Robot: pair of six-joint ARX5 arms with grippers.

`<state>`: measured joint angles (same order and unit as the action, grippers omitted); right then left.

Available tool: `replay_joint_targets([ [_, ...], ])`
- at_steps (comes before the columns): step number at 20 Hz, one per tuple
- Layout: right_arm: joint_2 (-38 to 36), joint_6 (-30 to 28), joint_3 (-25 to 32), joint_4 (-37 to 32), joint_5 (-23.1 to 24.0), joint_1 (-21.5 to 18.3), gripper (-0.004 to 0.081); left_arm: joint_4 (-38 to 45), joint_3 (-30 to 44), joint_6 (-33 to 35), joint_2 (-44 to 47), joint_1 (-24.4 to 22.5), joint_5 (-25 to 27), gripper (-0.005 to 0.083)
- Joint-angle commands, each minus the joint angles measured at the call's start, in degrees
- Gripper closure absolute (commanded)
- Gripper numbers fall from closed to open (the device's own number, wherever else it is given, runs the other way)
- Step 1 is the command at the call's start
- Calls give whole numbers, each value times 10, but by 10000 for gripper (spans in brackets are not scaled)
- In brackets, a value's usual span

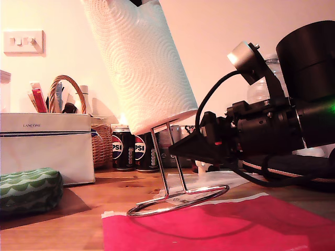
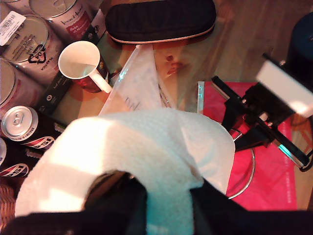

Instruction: Insert the paper towel roll into the metallic stand.

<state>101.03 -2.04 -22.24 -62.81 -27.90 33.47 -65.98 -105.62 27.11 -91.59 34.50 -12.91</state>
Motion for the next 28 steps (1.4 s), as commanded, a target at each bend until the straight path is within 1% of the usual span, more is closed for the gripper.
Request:
replay_joint_targets([
  [1, 8, 8, 13, 10, -19, 11, 656, 21, -3, 0, -6, -2, 15, 797],
  [3, 8, 8, 13, 11, -22, 10, 622, 20, -3, 0, -6, -2, 18, 797],
  [5, 8, 8, 13, 16, -22, 9, 610, 18, -3, 0, -6, -2, 19, 797],
  [7, 2, 8, 13, 24, -22, 9, 555, 16, -3, 0, -6, -2, 19, 797],
  [11, -32, 6, 13, 65, -15, 1, 551, 14, -3, 0, -6, -2, 19, 797],
  [13, -54, 4, 13, 90, -11, -13, 551, 13, -3, 1, -6, 2, 19, 797],
  [15, -77, -13, 13, 137, 0, -31, 551, 13, -3, 1, -6, 6, 19, 797],
  [17, -101, -14, 13, 183, -1, -46, 551, 13, -3, 1, -6, 12, 19, 797],
  [21, -177, -25, 13, 227, -5, -52, 553, 14, -3, 1, -6, 25, 19, 797],
  [23, -223, -23, 13, 264, -5, -52, 553, 15, -3, 1, -7, 28, 21, 797],
  [26, -305, -23, 13, 332, -5, -50, 555, 18, -3, 3, -7, 27, 23, 797],
  [28, -364, -23, 13, 396, -5, -50, 558, 27, -3, 3, -9, 26, 32, 797],
])
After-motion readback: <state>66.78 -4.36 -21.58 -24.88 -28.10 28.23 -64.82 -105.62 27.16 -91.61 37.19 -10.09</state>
